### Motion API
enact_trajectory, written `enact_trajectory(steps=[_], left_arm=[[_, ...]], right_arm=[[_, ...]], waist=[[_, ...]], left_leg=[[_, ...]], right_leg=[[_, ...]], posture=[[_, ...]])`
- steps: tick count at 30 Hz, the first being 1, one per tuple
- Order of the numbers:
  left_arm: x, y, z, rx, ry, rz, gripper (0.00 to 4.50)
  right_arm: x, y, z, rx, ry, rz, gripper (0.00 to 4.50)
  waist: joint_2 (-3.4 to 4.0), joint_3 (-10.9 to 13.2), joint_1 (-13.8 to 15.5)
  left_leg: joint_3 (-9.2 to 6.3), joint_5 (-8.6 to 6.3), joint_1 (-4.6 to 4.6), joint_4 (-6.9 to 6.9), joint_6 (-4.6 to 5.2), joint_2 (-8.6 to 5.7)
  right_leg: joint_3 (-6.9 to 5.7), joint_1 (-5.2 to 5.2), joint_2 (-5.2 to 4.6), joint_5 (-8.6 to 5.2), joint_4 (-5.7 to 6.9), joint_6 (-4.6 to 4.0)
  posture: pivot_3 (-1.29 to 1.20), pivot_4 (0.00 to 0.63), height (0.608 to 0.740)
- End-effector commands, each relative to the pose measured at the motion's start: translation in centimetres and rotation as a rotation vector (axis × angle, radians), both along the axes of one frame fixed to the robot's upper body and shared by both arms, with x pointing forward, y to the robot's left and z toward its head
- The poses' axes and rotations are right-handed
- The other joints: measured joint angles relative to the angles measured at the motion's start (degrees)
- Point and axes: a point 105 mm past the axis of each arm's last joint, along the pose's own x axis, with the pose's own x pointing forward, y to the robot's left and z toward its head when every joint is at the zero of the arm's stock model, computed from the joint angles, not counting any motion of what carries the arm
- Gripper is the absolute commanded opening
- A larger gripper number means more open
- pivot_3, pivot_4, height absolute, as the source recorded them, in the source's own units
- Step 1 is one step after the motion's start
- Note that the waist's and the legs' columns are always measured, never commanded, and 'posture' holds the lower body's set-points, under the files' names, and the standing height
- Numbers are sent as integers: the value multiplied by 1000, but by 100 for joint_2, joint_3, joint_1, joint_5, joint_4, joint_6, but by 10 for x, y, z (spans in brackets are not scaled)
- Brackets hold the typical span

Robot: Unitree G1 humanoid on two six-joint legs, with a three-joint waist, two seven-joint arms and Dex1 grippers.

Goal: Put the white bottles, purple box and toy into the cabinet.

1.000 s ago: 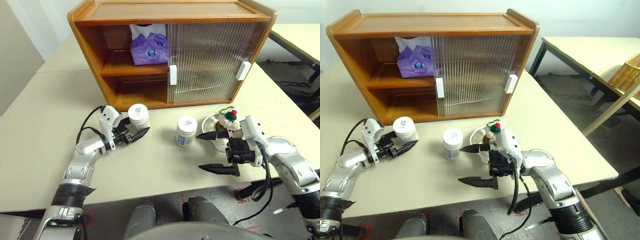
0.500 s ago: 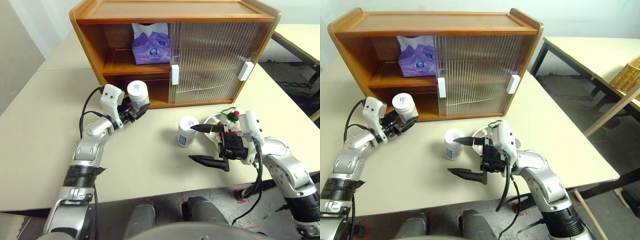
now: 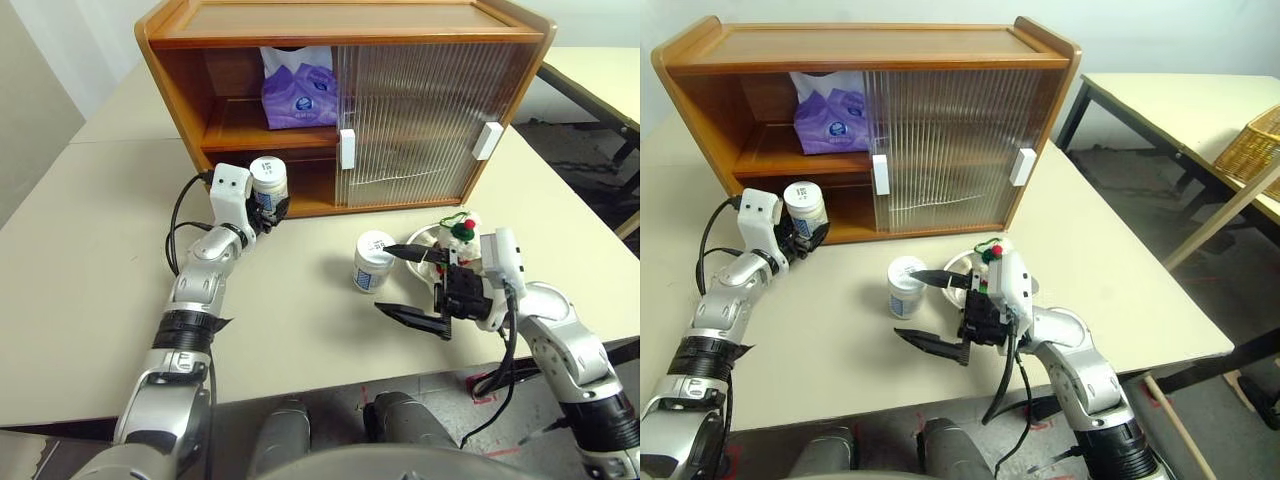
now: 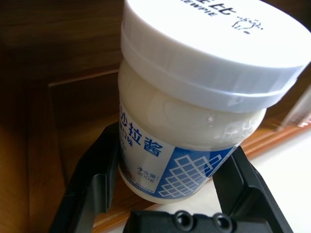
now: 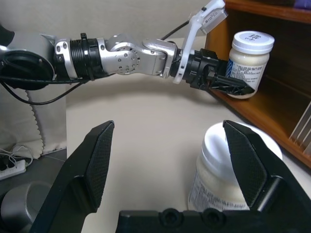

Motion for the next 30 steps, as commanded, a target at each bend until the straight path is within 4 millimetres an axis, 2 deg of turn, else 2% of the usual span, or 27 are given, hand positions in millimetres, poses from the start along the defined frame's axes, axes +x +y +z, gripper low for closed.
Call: enact_trajectory(steps=[1,11,16,22,30], left_arm=[[8,3,6,-7,-13,58,3076],[20,13,7,-23,-18,137,3076],[21,16,7,-21,-21,148,3076],[21,17,4,-21,-19,153,3076],[25,15,0,-35,0,163,3076]], right_arm=[[0,0,-3,1,-13,4,4500],[-2,4,0,52,-14,-60,4500],[2,1,0,76,-11,-149,4500],[6,-3,1,113,-24,-224,4500],[5,-3,-3,130,-17,-231,4500]], waist=[[0,0,0],[-7,8,8],[-14,14,5],[-15,16,7],[-18,20,9]], left_leg=[[0,1,0,1,1,-2],[-3,14,21,4,12,-11],[-4,14,24,4,12,-15],[-6,14,24,2,12,-18],[-8,14,23,1,13,-21]], right_leg=[[0,1,0,0,0,0],[2,24,-3,2,-1,-7],[3,28,-6,1,-3,-8],[3,28,-8,1,-4,-8],[4,28,-11,0,-7,-7]], posture=[[-114,34,740],[-115,40,740],[-111,42,740],[-110,44,740],[-117,47,740]])
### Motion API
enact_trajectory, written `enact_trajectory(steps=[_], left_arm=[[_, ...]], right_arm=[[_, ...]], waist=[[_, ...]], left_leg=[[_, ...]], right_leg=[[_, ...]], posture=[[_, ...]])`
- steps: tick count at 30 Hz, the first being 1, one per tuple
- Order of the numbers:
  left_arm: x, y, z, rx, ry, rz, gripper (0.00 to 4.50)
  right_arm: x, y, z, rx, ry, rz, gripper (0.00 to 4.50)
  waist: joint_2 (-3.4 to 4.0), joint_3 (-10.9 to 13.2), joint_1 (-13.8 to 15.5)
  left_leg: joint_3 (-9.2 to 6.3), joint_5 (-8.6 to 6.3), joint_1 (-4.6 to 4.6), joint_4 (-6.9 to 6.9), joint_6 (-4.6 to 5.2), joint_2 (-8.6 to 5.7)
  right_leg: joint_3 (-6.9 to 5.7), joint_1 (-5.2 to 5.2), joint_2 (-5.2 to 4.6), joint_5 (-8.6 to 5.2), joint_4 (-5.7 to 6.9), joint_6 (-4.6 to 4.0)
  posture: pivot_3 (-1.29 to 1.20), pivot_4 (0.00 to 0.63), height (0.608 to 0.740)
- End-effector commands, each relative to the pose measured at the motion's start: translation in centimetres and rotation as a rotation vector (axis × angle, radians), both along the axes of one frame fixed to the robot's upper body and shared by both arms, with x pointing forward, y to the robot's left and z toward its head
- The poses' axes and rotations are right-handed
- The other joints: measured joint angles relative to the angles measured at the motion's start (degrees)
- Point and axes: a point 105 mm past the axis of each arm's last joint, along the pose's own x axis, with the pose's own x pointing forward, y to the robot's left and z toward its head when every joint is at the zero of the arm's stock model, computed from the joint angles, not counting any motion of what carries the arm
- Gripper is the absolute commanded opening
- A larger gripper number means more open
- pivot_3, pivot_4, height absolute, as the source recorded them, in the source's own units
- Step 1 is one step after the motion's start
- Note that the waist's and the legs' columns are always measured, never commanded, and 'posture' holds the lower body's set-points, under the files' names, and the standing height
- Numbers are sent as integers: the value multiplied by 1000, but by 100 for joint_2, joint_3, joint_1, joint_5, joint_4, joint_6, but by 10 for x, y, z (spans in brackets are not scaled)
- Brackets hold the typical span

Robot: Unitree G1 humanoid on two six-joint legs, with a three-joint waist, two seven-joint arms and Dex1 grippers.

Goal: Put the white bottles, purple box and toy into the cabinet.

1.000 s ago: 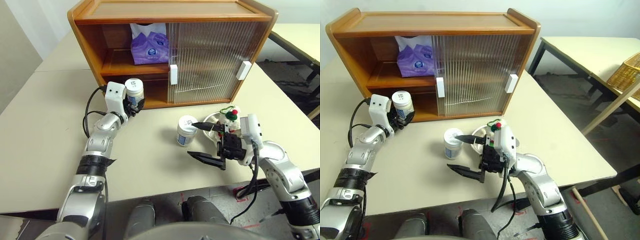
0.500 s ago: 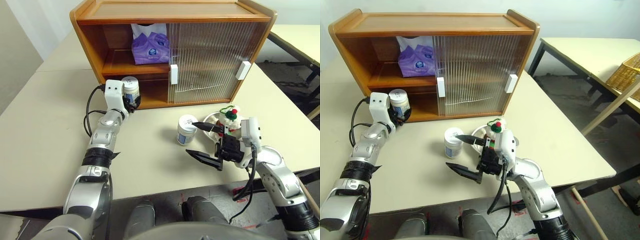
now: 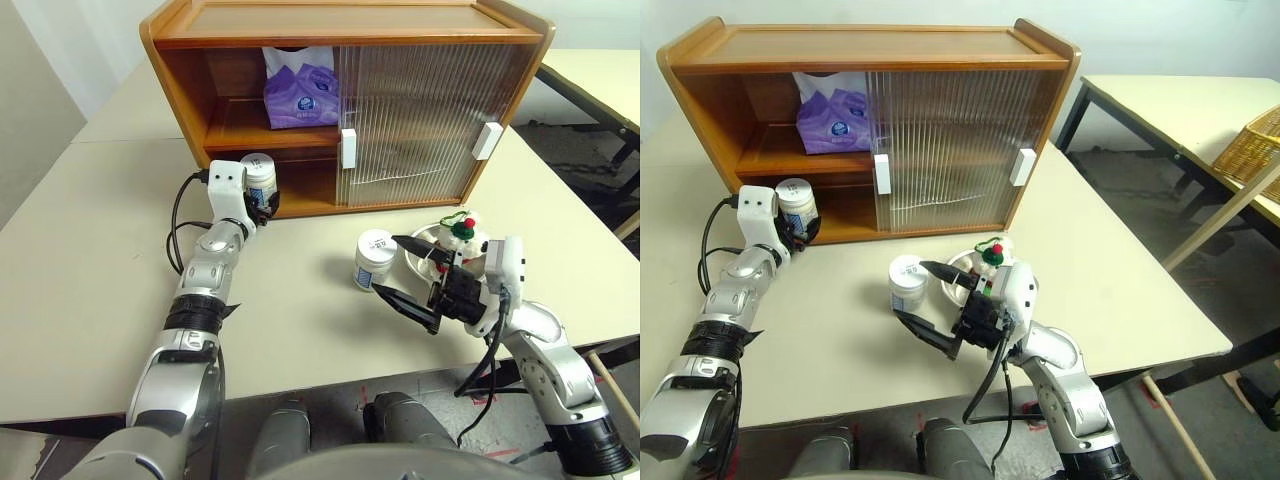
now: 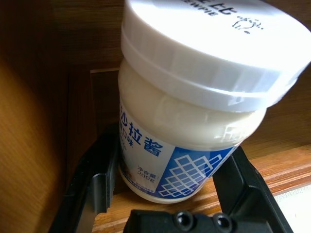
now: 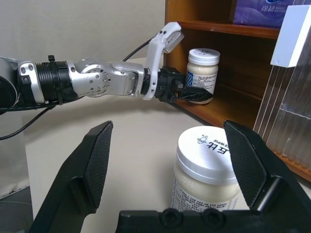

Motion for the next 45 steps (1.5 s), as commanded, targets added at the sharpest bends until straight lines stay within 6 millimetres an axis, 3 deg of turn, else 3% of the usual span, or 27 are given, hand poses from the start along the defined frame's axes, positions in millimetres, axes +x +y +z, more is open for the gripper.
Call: enact_trajectory(steps=[1,15,19,30,41,45], left_arm=[[8,-1,6,-7,-17,14,3076],[18,-8,2,-21,30,35,3076],[16,-9,-1,-23,45,29,4473],[9,-14,-1,-34,41,18,4473],[-26,-28,8,-53,17,1,4473],[-35,-24,11,-38,11,92,4473]], right_arm=[[0,-2,-3,0,-2,-14,4500],[-1,1,4,9,-15,1,4500],[-1,2,4,13,-15,7,4500],[0,4,5,18,-21,36,4500],[1,9,5,30,-18,60,4500],[1,10,6,33,-17,75,4500]], waist=[[0,1,1],[-2,13,7],[-1,14,9],[1,18,5],[2,17,3],[1,17,15]], left_leg=[[-1,0,0,0,0,0],[-9,21,2,0,30,-11],[-11,23,1,0,31,-20],[-13,26,-2,-3,28,-28],[-12,5,-29,-16,13,-30],[-10,-5,-28,-14,12,-31]], right_leg=[[0,0,0,0,0,0],[-3,8,-6,11,0,13],[-5,9,-13,11,0,13],[-5,8,-16,11,-2,13],[1,4,-17,31,-76,-22],[4,6,-17,40,-83,-49]], posture=[[-122,47,740],[-132,45,740],[-128,47,740],[-117,42,740],[-103,40,740],[-97,42,740]])
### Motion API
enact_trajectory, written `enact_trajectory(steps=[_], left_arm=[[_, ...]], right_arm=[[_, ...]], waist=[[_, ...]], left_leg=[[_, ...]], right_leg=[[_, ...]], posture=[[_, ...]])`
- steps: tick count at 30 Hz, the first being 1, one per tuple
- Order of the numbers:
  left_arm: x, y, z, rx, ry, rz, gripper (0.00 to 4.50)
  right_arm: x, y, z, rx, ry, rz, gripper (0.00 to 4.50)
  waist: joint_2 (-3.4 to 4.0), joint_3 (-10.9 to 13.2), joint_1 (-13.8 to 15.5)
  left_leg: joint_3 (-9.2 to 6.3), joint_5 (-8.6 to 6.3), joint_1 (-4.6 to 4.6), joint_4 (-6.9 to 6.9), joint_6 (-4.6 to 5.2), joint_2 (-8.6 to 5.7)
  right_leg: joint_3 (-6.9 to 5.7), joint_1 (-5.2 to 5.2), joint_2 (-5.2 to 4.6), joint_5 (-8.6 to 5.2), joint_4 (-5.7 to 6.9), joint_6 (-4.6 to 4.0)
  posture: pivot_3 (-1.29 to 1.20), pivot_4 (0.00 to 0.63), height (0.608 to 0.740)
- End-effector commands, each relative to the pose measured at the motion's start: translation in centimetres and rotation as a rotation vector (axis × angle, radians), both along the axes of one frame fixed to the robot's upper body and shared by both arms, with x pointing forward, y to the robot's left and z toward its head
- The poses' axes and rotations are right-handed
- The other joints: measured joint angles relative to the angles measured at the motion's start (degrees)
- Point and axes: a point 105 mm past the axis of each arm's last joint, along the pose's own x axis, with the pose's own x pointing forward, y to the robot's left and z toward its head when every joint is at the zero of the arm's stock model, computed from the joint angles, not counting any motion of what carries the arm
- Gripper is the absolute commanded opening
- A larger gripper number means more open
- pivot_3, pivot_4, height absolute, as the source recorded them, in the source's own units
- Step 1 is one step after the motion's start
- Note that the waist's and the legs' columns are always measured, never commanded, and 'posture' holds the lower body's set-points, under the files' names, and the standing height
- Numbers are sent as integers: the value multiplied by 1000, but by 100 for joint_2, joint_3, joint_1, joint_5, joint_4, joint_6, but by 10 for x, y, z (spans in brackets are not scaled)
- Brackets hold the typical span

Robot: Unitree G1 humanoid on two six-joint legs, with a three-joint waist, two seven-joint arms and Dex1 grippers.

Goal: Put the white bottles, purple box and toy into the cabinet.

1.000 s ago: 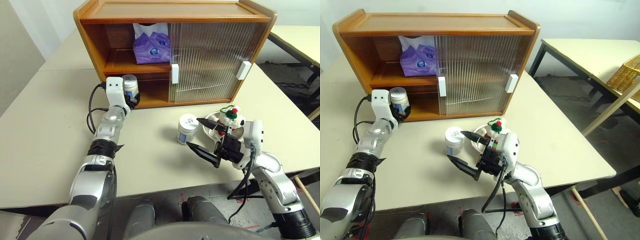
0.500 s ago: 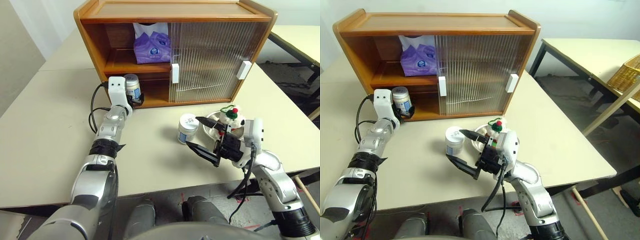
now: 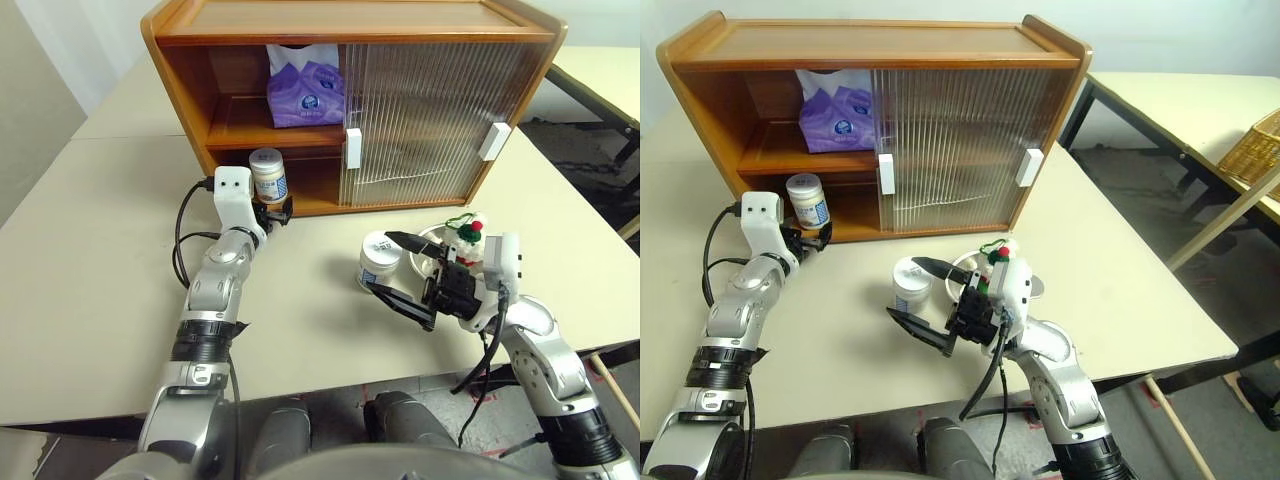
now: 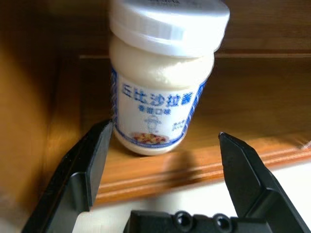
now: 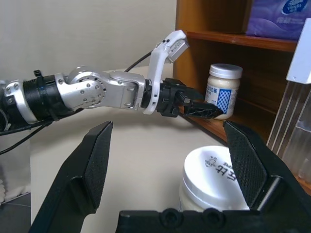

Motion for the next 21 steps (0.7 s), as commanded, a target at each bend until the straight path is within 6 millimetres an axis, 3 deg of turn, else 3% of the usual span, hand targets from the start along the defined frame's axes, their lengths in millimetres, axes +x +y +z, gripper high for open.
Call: enact_trajectory(steps=[1,7,10,14,18,21], left_arm=[[-7,0,0,32,14,67,4473],[-12,-4,9,28,-42,110,4473],[-13,-5,10,27,-61,115,3858],[-12,-5,5,49,-60,160,2538],[-10,-17,-3,21,-34,164,1147],[-9,-13,-4,28,-34,182,73]], right_arm=[[-1,2,-1,7,11,21,4500],[0,1,-1,7,11,24,4500],[1,0,-2,5,10,27,4500],[1,-1,-4,4,12,29,4500],[2,-3,-6,3,13,34,4500],[2,-2,-7,3,12,35,4500]], waist=[[0,0,2],[-2,2,6],[-2,2,9],[-3,3,15],[-3,3,36],[-4,5,41]], left_leg=[[0,0,1,0,0,0],[-1,0,8,2,0,2],[-1,1,13,3,0,4],[-2,1,18,4,0,5],[-1,1,17,3,0,5],[0,0,16,3,0,5]], right_leg=[[0,1,0,-1,-1,0],[2,3,0,-1,3,5],[1,7,0,0,4,7],[1,11,-1,1,4,6],[2,11,-2,3,4,1],[3,10,-2,7,4,-6]], posture=[[-97,42,740],[-89,48,740],[-87,48,740],[-81,52,740],[-82,52,740],[-85,54,740]])
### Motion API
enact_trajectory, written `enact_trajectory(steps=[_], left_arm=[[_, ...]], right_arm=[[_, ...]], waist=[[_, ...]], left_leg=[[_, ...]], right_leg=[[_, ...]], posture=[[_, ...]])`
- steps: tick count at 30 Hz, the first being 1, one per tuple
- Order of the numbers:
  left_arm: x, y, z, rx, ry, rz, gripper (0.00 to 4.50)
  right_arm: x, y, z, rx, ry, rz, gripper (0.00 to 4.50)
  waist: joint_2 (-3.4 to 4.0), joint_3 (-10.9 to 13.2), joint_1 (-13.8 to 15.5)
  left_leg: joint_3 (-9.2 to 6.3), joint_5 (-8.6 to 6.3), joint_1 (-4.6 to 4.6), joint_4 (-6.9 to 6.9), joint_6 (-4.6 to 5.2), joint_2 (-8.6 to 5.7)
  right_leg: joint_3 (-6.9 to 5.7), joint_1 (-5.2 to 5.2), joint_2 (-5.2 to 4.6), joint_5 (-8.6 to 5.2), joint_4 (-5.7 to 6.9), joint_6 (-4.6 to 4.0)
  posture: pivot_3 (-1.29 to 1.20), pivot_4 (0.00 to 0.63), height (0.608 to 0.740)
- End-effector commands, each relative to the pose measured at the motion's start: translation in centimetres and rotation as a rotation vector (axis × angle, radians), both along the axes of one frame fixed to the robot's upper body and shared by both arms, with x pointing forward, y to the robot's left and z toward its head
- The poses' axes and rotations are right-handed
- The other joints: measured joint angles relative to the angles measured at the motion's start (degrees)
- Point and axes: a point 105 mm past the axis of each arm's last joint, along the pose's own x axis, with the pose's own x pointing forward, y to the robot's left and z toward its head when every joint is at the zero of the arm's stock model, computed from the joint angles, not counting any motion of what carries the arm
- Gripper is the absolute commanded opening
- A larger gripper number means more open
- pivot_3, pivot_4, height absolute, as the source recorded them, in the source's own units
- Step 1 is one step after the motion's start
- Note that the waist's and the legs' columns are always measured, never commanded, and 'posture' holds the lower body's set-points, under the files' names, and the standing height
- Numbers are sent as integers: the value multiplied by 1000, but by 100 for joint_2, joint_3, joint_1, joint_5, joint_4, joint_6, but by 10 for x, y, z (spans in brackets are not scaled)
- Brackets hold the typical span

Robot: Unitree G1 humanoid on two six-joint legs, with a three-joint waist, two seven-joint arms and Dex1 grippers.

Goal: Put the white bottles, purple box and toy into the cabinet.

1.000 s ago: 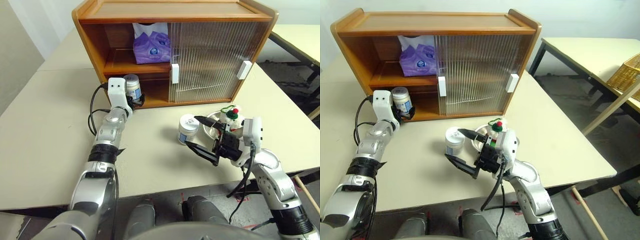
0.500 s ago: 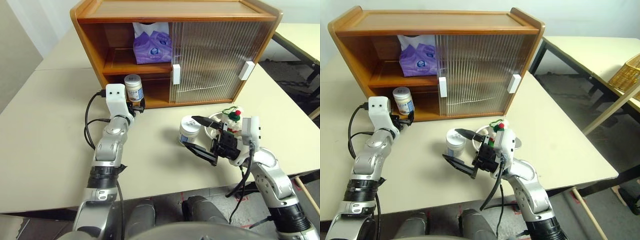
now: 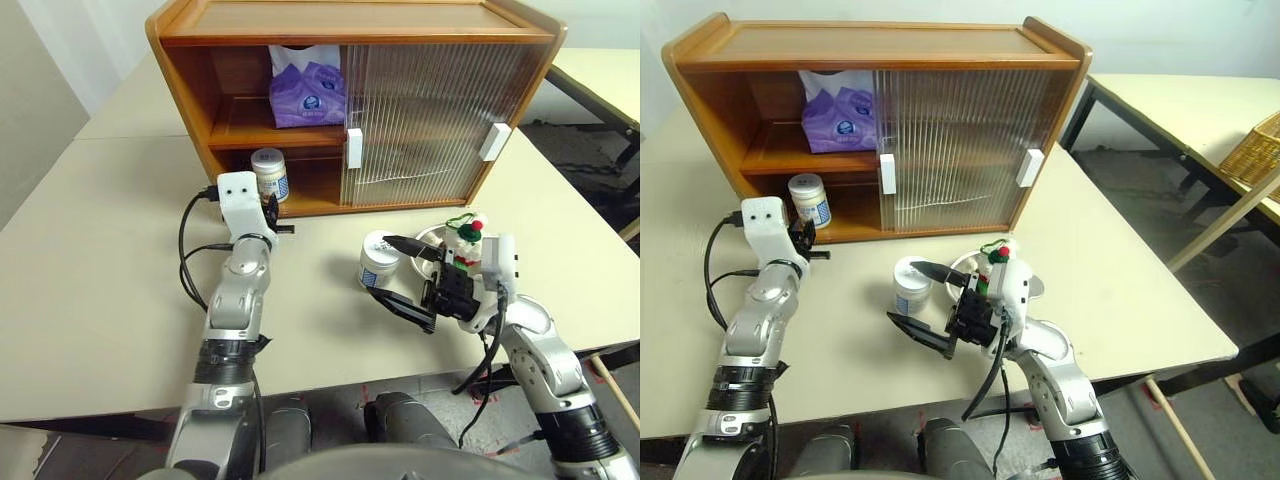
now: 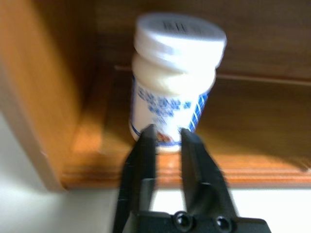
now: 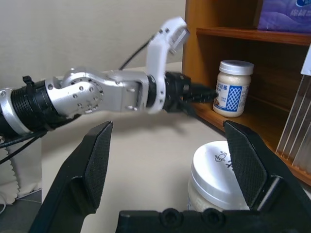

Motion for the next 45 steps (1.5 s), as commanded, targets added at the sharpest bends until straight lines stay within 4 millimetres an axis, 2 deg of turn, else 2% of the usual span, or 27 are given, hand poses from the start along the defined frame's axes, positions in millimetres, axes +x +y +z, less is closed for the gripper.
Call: enact_trajectory(steps=[1,17,25,34,45], left_arm=[[2,4,-3,16,6,16,30],[2,38,1,77,-10,112,30],[18,48,3,106,-11,126,30],[37,39,6,105,-23,65,30],[43,22,1,108,-19,-5,30]], right_arm=[[2,-2,0,4,-2,-5,4500],[7,3,0,13,-9,12,4500],[8,5,0,12,-12,13,4500],[11,1,-2,19,-17,-14,4500],[14,-2,-4,24,-14,-41,4500]], waist=[[-2,2,1],[-10,13,30],[-11,13,77],[-12,13,77],[-12,12,37]], left_leg=[[0,0,0,0,0,0],[-1,0,1,-1,-1,0],[-1,0,4,0,-1,1],[0,0,3,0,0,3],[2,3,5,4,4,2]], right_leg=[[0,0,0,0,0,0],[-1,0,1,3,0,-5],[-1,0,0,8,2,-12],[-1,-1,0,10,1,-13],[-4,4,1,14,1,-4]], posture=[[-85,54,740],[-68,54,740],[-74,52,740],[-96,39,740],[-107,31,740]])
